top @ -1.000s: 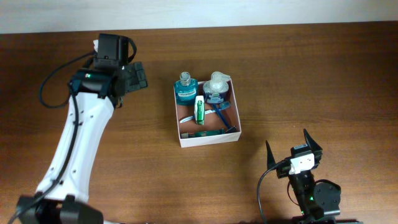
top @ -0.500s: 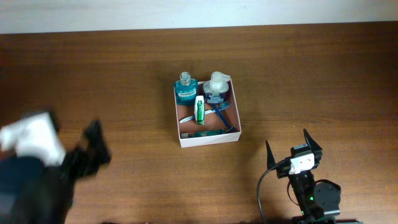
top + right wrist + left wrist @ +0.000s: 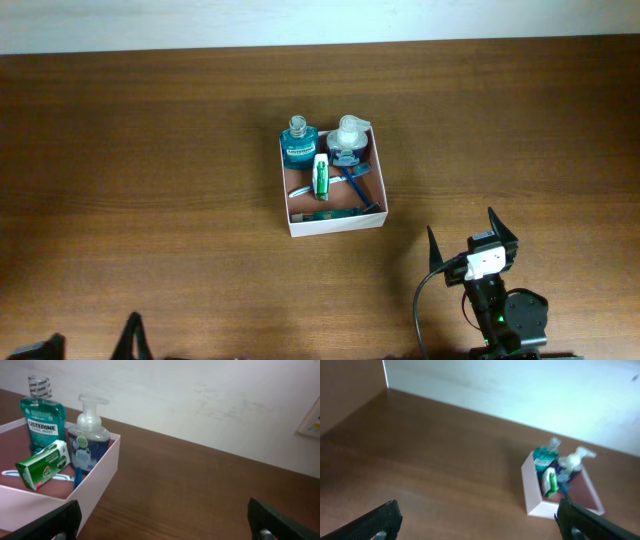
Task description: Pack container
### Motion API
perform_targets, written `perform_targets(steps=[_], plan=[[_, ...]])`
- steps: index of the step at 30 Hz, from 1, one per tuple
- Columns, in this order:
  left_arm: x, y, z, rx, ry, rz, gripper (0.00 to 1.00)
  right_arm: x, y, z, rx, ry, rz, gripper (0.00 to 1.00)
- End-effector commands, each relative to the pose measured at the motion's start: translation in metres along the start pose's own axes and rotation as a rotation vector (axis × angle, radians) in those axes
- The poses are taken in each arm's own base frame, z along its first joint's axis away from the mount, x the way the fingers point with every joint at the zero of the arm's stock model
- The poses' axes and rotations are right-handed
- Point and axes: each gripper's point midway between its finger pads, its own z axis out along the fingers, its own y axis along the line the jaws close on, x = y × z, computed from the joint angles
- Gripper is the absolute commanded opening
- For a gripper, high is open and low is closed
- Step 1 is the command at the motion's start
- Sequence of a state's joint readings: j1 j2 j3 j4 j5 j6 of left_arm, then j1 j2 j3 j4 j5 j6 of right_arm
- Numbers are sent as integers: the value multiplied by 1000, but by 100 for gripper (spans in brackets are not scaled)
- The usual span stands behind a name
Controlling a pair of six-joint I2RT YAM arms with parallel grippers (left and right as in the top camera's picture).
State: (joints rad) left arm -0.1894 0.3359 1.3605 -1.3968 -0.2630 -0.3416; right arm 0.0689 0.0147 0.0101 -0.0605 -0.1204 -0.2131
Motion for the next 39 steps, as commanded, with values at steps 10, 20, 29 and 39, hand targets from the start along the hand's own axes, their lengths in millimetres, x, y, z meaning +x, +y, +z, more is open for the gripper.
perform_targets(steps=[10, 20, 29, 39], plan=[[57, 5, 59, -4, -7, -12, 99, 2, -1, 0, 4, 4, 10, 98], [65, -9, 118, 49, -156, -55, 99, 2, -1, 0, 4, 4, 10, 98], [72, -22, 170, 98, -291, -93, 99, 2, -1, 0, 4, 4, 10, 98], [91, -26, 200, 142, -364, -112, 99, 2, -1, 0, 4, 4, 10, 98]])
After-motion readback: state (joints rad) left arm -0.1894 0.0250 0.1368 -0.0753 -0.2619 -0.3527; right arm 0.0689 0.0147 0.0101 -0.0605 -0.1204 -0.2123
